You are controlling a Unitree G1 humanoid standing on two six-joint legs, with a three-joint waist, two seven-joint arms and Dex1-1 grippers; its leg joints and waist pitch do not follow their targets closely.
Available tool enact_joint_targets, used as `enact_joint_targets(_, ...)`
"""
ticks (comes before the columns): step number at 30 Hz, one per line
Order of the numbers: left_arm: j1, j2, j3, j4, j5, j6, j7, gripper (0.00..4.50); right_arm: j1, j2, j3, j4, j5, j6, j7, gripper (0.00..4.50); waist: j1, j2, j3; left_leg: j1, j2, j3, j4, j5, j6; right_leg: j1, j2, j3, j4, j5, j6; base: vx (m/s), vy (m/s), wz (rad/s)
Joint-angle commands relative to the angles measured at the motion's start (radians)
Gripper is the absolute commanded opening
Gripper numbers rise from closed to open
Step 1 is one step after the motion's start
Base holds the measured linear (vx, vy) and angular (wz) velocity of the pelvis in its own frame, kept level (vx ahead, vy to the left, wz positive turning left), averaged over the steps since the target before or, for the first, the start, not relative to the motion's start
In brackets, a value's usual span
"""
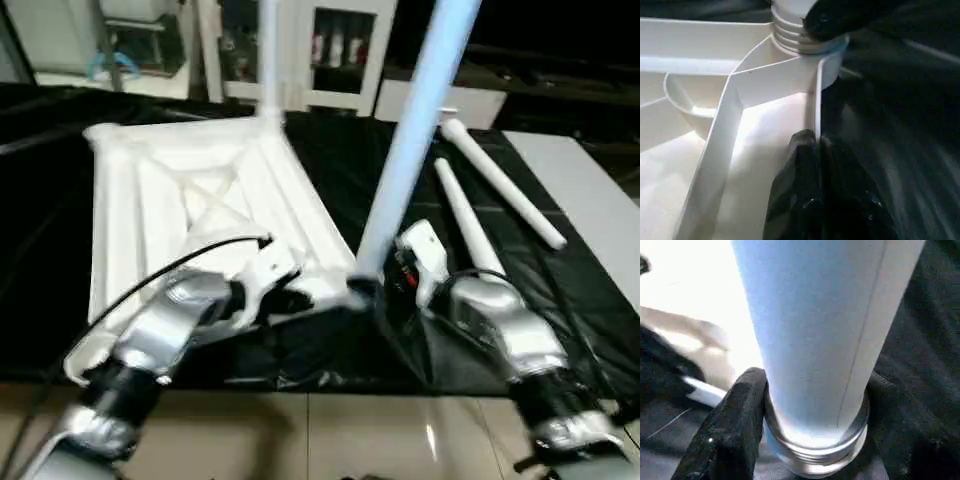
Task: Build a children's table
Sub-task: Rotate leg to tighten
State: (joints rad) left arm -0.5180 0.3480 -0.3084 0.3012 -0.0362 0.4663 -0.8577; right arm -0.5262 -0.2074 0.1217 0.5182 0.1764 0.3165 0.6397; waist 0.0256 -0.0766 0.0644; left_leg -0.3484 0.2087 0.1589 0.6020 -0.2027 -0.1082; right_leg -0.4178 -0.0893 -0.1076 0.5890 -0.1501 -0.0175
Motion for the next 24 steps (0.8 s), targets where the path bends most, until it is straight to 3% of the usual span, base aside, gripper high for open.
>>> enact_joint_targets(1,-0.053,-0.058,0.033,0.045,0.013,0.042,0.124,0.0,-0.028,0.056,0.01,0.093,-0.04,0.014,-0.116,2.61,-0.004,0.016,-0.057,0.003,0.016,-0.009,-0.08,-0.347,-0.005,0.041,-0.056,0.031,-0.107,-0.607,-0.058,0.0,0.0,0.0)
enact_joint_targets(3,-0.109,-0.128,0.081,0.143,0.035,0.058,0.278,0.0,-0.101,0.139,-0.033,0.214,-0.047,-0.014,-0.283,2.61,-0.012,0.018,-0.063,0.003,0.017,-0.015,-0.083,-0.344,-0.015,0.051,-0.059,0.027,-0.101,-0.538,-0.081,0.0,0.0,0.0)
enact_joint_targets(4,-0.137,-0.156,0.103,0.198,0.043,0.043,0.352,0.0,-0.142,0.176,-0.06,0.278,-0.046,-0.03,-0.375,2.61,-0.017,0.017,-0.06,-0.001,0.015,-0.012,-0.083,-0.347,-0.01,0.047,-0.056,0.027,-0.102,-0.531,-0.086,0.0,0.0,0.0)
enact_joint_targets(6,-0.158,-0.177,0.119,0.237,0.05,0.03,0.405,0.0,-0.172,0.202,-0.082,0.326,-0.046,-0.041,-0.442,2.6,-0.025,0.017,-0.058,0.011,0.011,-0.011,-0.078,-0.387,-0.008,0.039,-0.055,0.021,-0.108,-0.543,-0.085,0.0,0.0,0.0)
enact_joint_targets(8,-0.198,-0.206,0.133,0.304,0.068,-0.021,0.504,0.0,-0.231,0.247,-0.126,0.407,-0.029,-0.066,-0.563,2.6,-0.023,0.007,-0.063,0.004,0.01,-0.01,-0.078,-0.357,0.002,0.043,-0.06,0.025,-0.105,-0.534,-0.079,0.0,0.0,0.0)
enact_joint_targets(9,-0.215,-0.222,0.139,0.327,0.068,-0.05,0.535,0.0,-0.259,0.265,-0.143,0.442,-0.021,-0.084,-0.609,2.6,-0.017,0.009,-0.066,0.007,0.012,-0.007,-0.078,-0.332,0.006,0.042,-0.062,0.029,-0.102,-0.503,-0.085,0.0,0.0,0.0)
enact_joint_targets(11,-0.233,-0.241,0.143,0.347,0.068,-0.08,0.55,0.0,-0.293,0.284,-0.162,0.485,-0.02,-0.114,-0.649,2.6,-0.015,0.003,-0.066,0.002,0.012,0.0,-0.079,-0.294,0.012,0.041,-0.061,0.036,-0.093,-0.453,-0.102,0.0,0.0,0.0)
enact_joint_targets(14,-0.246,-0.249,0.137,0.357,0.071,-0.104,0.53,0.0,-0.321,0.29,-0.178,0.523,-0.032,-0.161,-0.649,2.59,-0.007,0.004,-0.072,-0.009,0.015,0.003,-0.08,-0.206,0.027,0.051,-0.062,0.043,-0.072,-0.342,-0.13,0.018,-0.004,0.0)
enact_joint_targets(16,-0.246,-0.25,0.136,0.364,0.072,-0.109,0.522,0.0,-0.328,0.29,-0.182,0.532,-0.037,-0.196,-0.623,2.59,-0.004,0.004,-0.076,-0.004,0.016,0.01,-0.075,-0.178,0.036,0.046,-0.059,0.046,-0.064,-0.294,-0.153,0.057,-0.012,0.02)
enact_joint_targets(17,-0.245,-0.25,0.135,0.364,0.072,-0.109,0.521,0.0,-0.328,0.29,-0.182,0.532,-0.037,-0.197,-0.621,2.59,-0.002,0.005,-0.077,-0.007,0.014,0.012,-0.073,-0.161,0.041,0.049,-0.058,0.048,-0.059,-0.266,-0.162,0.0,0.0,0.0)
enact_joint_targets(18,-0.243,-0.249,0.127,0.374,0.072,-0.121,0.512,0.0,-0.328,0.282,-0.171,0.537,-0.057,-0.232,-0.622,2.59,0.004,0.003,-0.085,-0.023,0.009,0.013,-0.068,-0.074,0.062,0.061,-0.055,0.054,-0.037,-0.156,-0.179,0.0,0.0,0.0)
enact_joint_targets(19,-0.244,-0.25,0.124,0.384,0.068,-0.133,0.508,0.0,-0.327,0.28,-0.17,0.536,-0.055,-0.258,-0.593,3.15,0.011,0.003,-0.088,-0.02,0.008,0.02,-0.062,-0.035,0.084,0.056,-0.053,0.057,-0.03,-0.092,-0.195,0.0,0.0,0.0)
enact_joint_targets(20,-0.246,-0.251,0.123,0.391,0.067,-0.139,0.507,0.0,-0.324,0.274,-0.164,0.53,-0.063,-0.273,-0.59,3.15,0.014,0.004,-0.089,-0.016,0.007,0.022,-0.061,-0.017,0.096,0.055,-0.052,0.058,-0.025,-0.058,-0.211,0.051,-0.01,-0.01)
enact_joint_targets(21,-0.248,-0.251,0.12,0.396,0.066,-0.145,0.502,0.0,-0.316,0.27,-0.16,0.514,-0.061,-0.279,-0.566,3.29,0.014,0.003,-0.09,-0.021,0.004,0.023,-0.057,0.018,0.124,0.058,-0.048,0.06,-0.018,0.007,-0.233,0.051,-0.01,-0.01)
enact_joint_targets(22,-0.25,-0.251,0.118,0.401,0.065,-0.151,0.5,0.0,-0.313,0.268,-0.158,0.508,-0.06,-0.285,-0.553,3.29,0.015,0.002,-0.09,-0.021,0.003,0.024,-0.055,0.027,0.139,0.058,-0.047,0.06,-0.016,0.027,-0.242,0.0,0.0,0.0)
enact_joint_targets(23,-0.252,-0.252,0.119,0.406,0.066,-0.155,0.5,0.0,-0.309,0.266,-0.158,0.503,-0.061,-0.288,-0.552,3.43,0.011,0.0,-0.089,-0.03,0.002,0.023,-0.053,0.028,0.162,0.062,-0.049,0.061,-0.013,0.038,-0.248,0.0,0.0,0.0)
enact_joint_targets(24,-0.253,-0.253,0.119,0.41,0.066,-0.158,0.5,0.0,-0.306,0.265,-0.157,0.499,-0.062,-0.29,-0.551,3.55,0.008,0.002,-0.088,-0.035,0.004,0.019,-0.055,0.016,0.163,0.068,-0.054,0.059,-0.018,-0.002,-0.241,0.0,0.0,0.0)
